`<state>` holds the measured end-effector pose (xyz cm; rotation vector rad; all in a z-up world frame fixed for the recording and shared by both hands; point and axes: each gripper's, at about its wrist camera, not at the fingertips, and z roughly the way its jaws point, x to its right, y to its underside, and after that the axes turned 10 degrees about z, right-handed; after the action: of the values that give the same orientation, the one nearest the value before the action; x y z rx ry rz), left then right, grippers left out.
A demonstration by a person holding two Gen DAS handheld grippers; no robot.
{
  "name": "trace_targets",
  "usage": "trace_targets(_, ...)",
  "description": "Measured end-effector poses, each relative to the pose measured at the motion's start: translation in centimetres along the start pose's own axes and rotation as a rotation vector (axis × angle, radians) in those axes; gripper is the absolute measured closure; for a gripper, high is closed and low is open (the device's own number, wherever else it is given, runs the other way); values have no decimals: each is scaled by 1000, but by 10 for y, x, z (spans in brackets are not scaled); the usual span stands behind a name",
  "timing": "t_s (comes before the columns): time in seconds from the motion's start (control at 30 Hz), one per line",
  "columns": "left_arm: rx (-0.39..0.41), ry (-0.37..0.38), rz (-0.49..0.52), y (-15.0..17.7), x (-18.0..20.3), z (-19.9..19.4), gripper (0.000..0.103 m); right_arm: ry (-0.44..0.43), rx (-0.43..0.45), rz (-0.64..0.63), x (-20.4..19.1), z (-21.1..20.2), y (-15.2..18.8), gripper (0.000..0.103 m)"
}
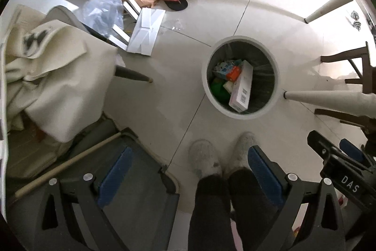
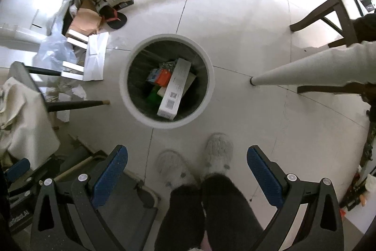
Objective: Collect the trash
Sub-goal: 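Raise both tools from the bin back toward the table, then grasp the blue snack bag with the left gripper while the right grasps a white box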
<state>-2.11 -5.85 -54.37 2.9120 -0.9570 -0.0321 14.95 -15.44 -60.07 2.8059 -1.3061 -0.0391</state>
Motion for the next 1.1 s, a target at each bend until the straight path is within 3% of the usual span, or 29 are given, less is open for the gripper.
trace_targets(0.37, 70, -71, 25, 35, -1, -149, 2, -83, 26, -3, 1, -175, 38, 1)
trace_targets(0.53, 134, -85, -3, 24, 3, -208, 2, -135, 18, 43, 12, -249, 25, 1)
trace_targets(0.63, 173, -110, -17, -2, 15, -232, 2, -164, 64, 77, 23, -292, -14, 1)
trace_targets(0.8, 214, -61, -34, -77, 43, -261, 2, -160, 116, 70, 43, -336, -107, 1)
trace_targets(0.97, 204, 18, -116, -173, 75, -274, 2, -69, 186, -19, 64, -375, -244, 1)
trace_targets(1.1, 193, 101, -209, -250, 101, -279, 2, -14, 201, -103, 73, -380, -354, 1)
